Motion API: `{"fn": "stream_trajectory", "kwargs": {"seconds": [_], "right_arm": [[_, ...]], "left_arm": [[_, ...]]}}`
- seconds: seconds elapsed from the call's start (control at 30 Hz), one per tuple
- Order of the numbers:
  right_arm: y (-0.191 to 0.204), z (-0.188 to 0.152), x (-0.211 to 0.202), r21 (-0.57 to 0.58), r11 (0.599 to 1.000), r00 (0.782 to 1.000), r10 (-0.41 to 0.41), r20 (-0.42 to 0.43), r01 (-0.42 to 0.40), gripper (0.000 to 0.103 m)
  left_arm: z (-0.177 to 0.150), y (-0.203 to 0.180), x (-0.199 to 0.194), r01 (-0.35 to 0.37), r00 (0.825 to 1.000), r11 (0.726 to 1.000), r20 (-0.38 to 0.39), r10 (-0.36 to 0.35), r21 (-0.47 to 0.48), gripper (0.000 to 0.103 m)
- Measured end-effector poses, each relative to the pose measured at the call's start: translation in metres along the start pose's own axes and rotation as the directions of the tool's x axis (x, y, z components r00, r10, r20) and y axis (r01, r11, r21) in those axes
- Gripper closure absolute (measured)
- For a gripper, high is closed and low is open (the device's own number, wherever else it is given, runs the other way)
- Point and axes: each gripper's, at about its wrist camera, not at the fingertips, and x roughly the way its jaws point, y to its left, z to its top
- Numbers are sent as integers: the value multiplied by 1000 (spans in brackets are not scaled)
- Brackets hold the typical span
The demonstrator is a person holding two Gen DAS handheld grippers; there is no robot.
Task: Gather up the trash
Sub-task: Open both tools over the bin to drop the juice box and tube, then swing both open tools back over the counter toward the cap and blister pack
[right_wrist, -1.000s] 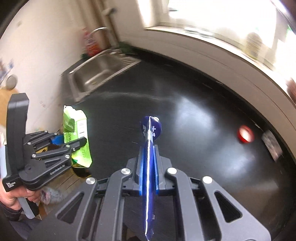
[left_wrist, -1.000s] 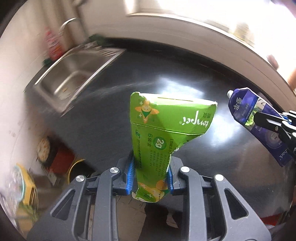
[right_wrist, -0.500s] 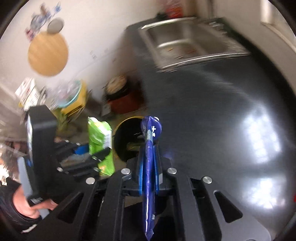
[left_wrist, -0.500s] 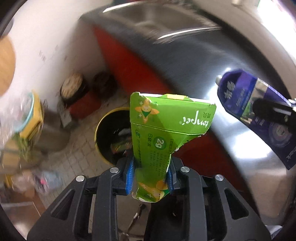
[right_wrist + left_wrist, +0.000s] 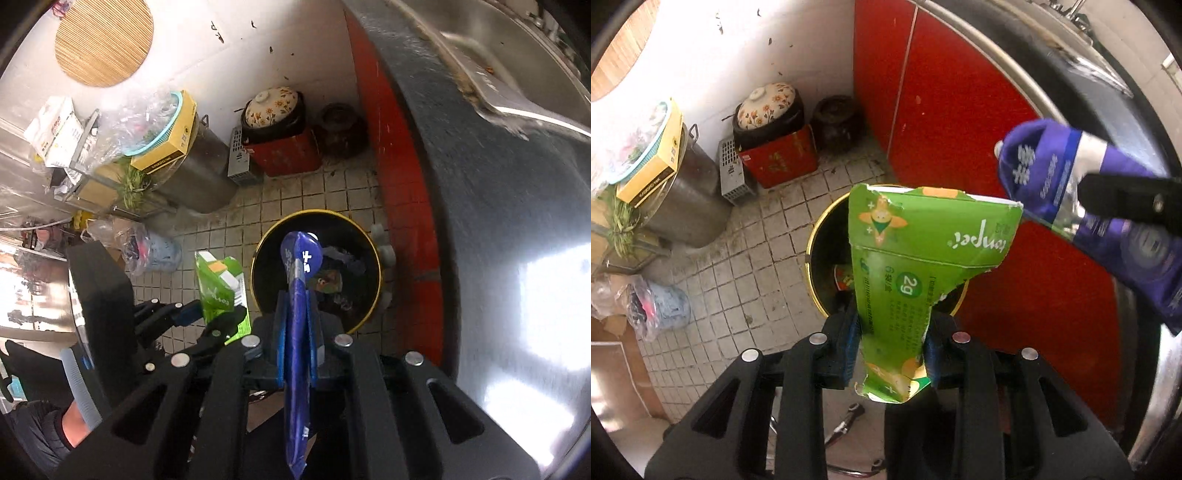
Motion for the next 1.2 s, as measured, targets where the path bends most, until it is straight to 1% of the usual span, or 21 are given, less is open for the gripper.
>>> {"fn": "stream_trajectory", "kwargs": {"seconds": [0.07,0.1,0.13,0.17,0.23,0.4,0.5,0.53,0.6,0.63,0.73,0.77,0.83,0.87,0.9,0.93,1.0,1.1,1.13,1.17,1.2], "right_arm": [[2,10,11,-16,1000,1000,0,-28,-1,92],[0,14,16,-16,1000,999,0,-48,-1,91],[0,18,20,-15,1000,998,-1,-55,0,85],[0,20,21,-17,1000,999,-4,-51,3,63],[-2,19,17,-20,1000,1000,-7,-21,7,31],[-10,10,2,-17,1000,1000,9,0,-9,31],[-20,-6,-29,-5,1000,999,-9,48,9,30],[-24,-10,-39,3,1000,998,-17,64,17,27],[-35,-27,-73,30,998,991,-56,122,53,24],[-40,-37,-90,41,996,985,-83,152,78,23],[-61,-75,-149,123,977,948,-200,246,175,14],[-72,-95,-172,171,962,929,-253,270,212,12],[-93,-129,-207,266,929,897,-331,293,256,11],[-110,-153,-231,337,903,875,-374,307,268,11],[-121,-171,-246,388,880,859,-405,313,274,11],[-132,-193,-263,446,850,839,-443,315,281,11],[-157,-247,-299,577,762,791,-534,300,295,11],[-182,-320,-338,708,645,739,-620,264,288,11],[-186,-343,-347,743,609,723,-642,255,279,11],[-195,-376,-356,785,561,706,-666,240,263,11],[-200,-398,-363,811,529,697,-680,229,250,11]], "left_arm": [[5,6,9,-8,1000,1000,-4,8,4,63],[6,7,12,-15,1000,1000,-4,15,5,50],[7,8,14,-18,1000,1000,3,18,10,37],[7,9,15,-29,1000,999,11,29,14,33],[8,11,18,-39,999,999,7,38,20,32],[8,14,15,-33,999,999,0,33,9,30],[9,8,-3,-25,999,1000,35,24,16,16],[10,3,-11,-28,998,999,49,26,28,13],[16,-13,-29,-46,996,997,73,41,67,10],[19,-25,-40,-47,995,994,90,38,95,10],[28,-69,-71,-35,987,978,162,1,207,8],[32,-86,-79,-30,984,968,178,-15,250,7],[37,-134,-93,7,981,935,178,-74,355,7],[37,-160,-99,48,978,908,164,-126,416,7],[37,-185,-104,85,973,877,148,-174,473,7],[35,-217,-112,124,965,832,129,-227,540,7],[23,-279,-127,177,948,736,89,-307,653,7],[-4,-356,-151,226,923,606,32,-384,762,7],[-19,-385,-161,256,909,549,-5,-416,796,7],[-34,-408,-169,273,900,501,-34,-435,821,7],[-45,-424,-174,278,896,470,-50,-442,837,7]]}}
